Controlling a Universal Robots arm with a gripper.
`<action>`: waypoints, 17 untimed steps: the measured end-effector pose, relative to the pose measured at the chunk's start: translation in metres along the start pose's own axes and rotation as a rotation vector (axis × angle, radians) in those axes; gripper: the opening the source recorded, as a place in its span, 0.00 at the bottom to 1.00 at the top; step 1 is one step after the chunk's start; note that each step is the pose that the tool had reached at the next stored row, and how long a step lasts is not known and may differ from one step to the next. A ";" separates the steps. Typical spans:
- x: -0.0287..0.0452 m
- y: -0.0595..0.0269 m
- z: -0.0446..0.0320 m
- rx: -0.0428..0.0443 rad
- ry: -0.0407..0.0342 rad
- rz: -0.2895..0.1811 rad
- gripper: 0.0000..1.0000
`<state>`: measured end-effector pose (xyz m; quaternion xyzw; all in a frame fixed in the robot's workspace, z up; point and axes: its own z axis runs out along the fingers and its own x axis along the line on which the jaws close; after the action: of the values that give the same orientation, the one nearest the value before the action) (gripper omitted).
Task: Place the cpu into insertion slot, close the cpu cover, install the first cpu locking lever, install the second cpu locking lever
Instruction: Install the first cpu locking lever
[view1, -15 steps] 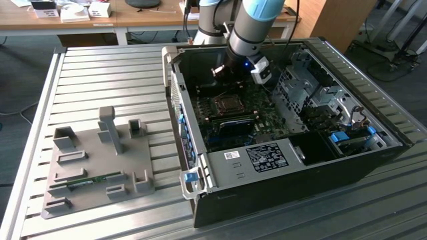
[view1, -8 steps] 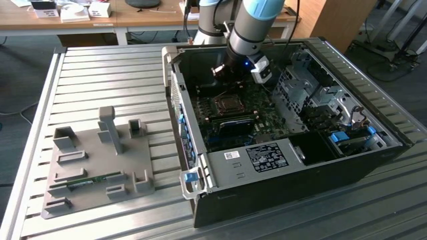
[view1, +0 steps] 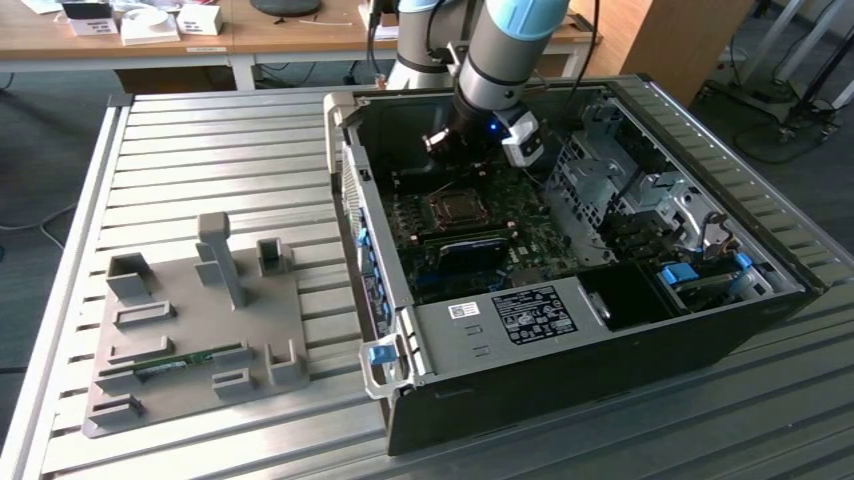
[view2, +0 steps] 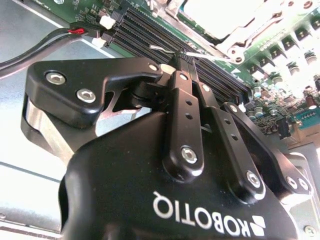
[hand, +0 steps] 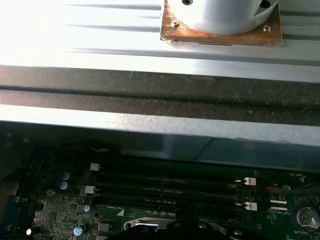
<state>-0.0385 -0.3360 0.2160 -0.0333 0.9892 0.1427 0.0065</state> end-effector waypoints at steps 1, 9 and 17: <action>0.0000 0.0000 0.0000 0.0000 0.0001 0.000 0.11; 0.0002 -0.0019 0.0065 0.0000 0.0001 0.000 0.11; 0.0002 -0.0024 0.0082 0.0000 0.0000 0.000 0.11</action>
<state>-0.0385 -0.3360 0.2074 -0.0333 0.9892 0.1428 0.0065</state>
